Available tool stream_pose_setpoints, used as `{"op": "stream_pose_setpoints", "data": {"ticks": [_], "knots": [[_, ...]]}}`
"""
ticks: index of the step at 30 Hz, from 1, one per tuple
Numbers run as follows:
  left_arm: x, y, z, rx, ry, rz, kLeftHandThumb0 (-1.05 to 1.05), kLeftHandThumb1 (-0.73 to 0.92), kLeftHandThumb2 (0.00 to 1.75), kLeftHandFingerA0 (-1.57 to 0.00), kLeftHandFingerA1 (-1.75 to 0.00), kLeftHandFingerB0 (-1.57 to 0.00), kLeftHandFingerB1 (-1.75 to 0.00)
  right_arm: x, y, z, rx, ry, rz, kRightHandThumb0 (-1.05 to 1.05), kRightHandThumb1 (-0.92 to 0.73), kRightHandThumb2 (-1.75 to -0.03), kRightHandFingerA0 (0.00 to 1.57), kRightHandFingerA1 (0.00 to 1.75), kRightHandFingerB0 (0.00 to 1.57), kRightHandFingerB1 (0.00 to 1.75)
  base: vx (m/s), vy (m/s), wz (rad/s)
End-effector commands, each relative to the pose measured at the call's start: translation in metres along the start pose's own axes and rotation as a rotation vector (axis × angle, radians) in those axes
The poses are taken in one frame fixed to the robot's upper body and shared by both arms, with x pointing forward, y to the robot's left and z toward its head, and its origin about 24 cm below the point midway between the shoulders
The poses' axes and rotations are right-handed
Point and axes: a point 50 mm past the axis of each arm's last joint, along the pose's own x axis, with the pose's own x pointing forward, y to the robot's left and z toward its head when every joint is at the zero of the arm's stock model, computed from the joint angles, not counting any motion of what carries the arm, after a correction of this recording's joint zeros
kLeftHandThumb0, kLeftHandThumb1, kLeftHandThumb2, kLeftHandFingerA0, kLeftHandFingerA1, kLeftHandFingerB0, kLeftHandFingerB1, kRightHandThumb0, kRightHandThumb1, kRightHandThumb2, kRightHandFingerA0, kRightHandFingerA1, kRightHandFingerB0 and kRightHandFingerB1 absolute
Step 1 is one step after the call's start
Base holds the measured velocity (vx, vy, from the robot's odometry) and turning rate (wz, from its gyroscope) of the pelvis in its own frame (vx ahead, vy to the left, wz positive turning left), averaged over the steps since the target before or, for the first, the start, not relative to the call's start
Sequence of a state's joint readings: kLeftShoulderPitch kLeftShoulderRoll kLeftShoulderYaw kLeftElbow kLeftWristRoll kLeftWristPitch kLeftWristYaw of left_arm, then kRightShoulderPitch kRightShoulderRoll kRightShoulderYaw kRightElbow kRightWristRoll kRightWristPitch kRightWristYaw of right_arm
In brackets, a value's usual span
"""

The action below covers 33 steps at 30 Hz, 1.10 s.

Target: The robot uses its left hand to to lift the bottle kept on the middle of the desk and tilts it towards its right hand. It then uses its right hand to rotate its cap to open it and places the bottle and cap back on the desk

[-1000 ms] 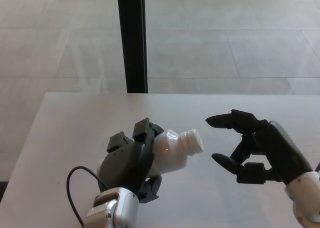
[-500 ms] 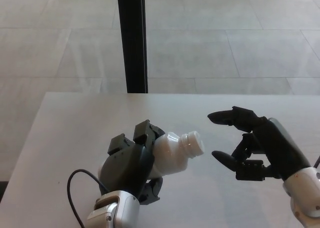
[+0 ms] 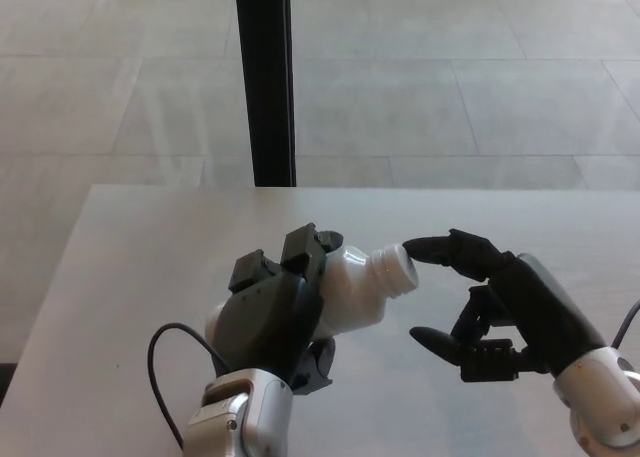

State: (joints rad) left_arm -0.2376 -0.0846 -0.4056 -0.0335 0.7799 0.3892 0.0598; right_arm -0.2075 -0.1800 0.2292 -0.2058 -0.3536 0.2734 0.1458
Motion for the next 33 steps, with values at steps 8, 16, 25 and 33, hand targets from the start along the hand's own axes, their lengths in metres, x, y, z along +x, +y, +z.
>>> {"op": "stream_pose_setpoints", "data": {"ticks": [8, 16, 25, 33], "knots": [[-0.0066, -0.0045, -0.0048, -0.017, 0.011, 0.006, 0.19, 0.68, 1.02, -1.10, -1.62, -0.88, -1.35, 0.0047, -0.0115, 0.0024, -0.011, -0.011, -0.039, -0.63, -0.43, -0.82, 0.91, 1.09, 0.36, 0.51, 0.00, 0.000, 0.00], [-0.0077, -0.0058, -0.0060, 0.004, -0.005, 0.014, 0.20, 0.67, 1.02, -1.12, -1.64, -0.88, -1.37, 0.0061, -0.0129, 0.0065, -0.009, -0.029, -0.047, -0.57, -0.56, -0.57, 0.90, 1.11, 0.43, 0.39, 0.00, 0.000, 0.00], [-0.0068, -0.0041, -0.0051, 0.005, 0.003, 0.025, 0.17, 0.73, 0.91, -0.89, -1.54, -0.75, -1.00, 0.0057, -0.0080, 0.0052, -0.015, -0.035, -0.017, -0.56, -0.55, -0.57, 0.91, 1.11, 0.42, 0.40, 0.00, 0.000, 0.00], [-0.0057, -0.0053, -0.0020, 0.003, -0.009, 0.025, 0.15, 0.72, 0.93, -0.91, -1.21, -0.69, -0.79, 0.0059, -0.0067, 0.0029, -0.027, -0.031, -0.012, -0.56, -0.55, -0.57, 0.90, 1.12, 0.44, 0.41, 0.00, 0.000, 0.00]]}}
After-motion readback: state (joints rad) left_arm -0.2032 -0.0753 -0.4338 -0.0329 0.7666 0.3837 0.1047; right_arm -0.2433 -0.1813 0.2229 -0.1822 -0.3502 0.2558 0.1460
